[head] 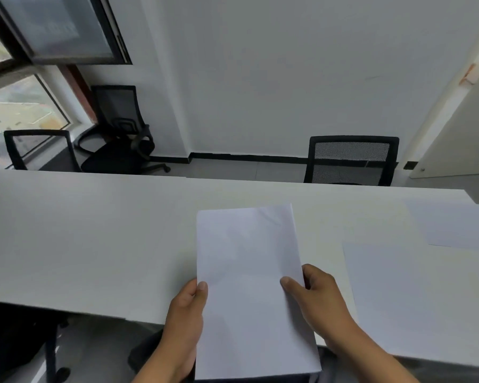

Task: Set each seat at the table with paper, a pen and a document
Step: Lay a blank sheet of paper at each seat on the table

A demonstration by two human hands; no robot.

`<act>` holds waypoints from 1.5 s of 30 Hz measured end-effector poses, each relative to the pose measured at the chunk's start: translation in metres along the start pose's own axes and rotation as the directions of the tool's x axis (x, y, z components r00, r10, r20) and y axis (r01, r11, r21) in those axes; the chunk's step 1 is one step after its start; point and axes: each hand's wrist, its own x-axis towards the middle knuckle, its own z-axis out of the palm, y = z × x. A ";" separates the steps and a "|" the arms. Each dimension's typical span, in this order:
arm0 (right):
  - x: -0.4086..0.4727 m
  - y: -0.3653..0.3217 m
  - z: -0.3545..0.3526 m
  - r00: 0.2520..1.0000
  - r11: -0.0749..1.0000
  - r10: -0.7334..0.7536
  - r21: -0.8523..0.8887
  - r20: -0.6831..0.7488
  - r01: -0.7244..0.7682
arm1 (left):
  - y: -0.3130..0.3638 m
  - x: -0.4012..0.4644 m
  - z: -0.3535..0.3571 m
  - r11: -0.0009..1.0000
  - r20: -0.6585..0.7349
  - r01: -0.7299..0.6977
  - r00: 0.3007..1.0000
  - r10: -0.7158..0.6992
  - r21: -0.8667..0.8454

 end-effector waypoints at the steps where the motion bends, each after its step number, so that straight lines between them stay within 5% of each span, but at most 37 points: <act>1: -0.006 -0.005 0.012 1.000 1.000 0.006 0.009 -0.015 -0.006 | 0.002 0.002 -0.013 1.000 0.006 -0.007 1.000 0.006 0.021; 9: -0.035 -0.038 0.078 0.992 0.998 0.039 0.051 -0.118 -0.033 | 0.019 0.016 -0.079 0.997 0.032 -0.027 0.999 0.024 0.066; 22: 0.016 -0.045 0.085 0.986 0.992 0.061 0.123 -0.156 -0.042 | 0.052 0.044 -0.054 0.994 0.018 -0.015 1.000 0.013 0.111; 45: 0.101 0.018 0.114 0.915 0.951 0.288 0.200 -0.282 -0.238 | -0.003 0.168 -0.047 0.957 0.083 0.273 0.956 -0.281 0.096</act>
